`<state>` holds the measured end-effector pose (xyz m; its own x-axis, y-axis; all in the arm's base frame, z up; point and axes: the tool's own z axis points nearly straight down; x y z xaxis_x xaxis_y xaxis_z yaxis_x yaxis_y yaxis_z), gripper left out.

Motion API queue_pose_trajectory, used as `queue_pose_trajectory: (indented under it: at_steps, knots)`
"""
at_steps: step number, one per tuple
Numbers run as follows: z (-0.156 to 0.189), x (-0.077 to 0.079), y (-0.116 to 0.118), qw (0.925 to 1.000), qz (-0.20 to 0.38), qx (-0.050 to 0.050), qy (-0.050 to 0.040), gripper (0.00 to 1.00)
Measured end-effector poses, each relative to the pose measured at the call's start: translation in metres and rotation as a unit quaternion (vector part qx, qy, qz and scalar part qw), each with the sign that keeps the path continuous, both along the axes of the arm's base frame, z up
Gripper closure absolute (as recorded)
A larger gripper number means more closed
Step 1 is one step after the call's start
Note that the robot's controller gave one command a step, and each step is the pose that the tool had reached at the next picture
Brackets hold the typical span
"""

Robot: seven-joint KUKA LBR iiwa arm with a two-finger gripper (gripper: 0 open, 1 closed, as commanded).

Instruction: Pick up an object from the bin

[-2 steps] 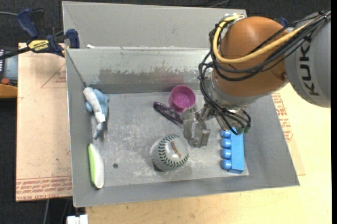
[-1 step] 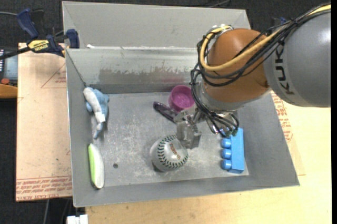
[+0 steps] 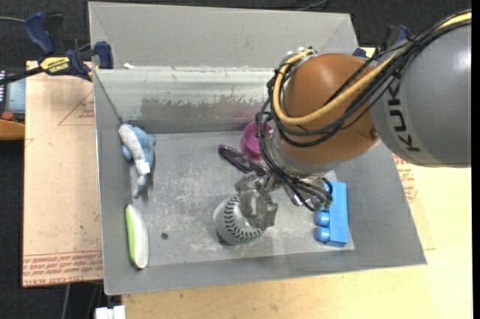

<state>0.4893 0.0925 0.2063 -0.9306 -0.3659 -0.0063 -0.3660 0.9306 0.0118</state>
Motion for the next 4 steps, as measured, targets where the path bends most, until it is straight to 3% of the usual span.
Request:
queue_pose_trajectory:
  at_steps: [1,2,3,4]
  knots:
    - [-0.039,0.038,-0.021,0.9984,-0.057,-0.001,-0.0038,1.0]
    - [-0.024,0.014,-0.007,0.9999,-0.015,0.0,-0.0013,1.0]
    - [-0.061,0.039,-0.001,0.998,-0.063,0.001,-0.005,1.0]
    - [-0.044,0.015,-0.016,0.995,-0.1,0.002,-0.0017,1.0]
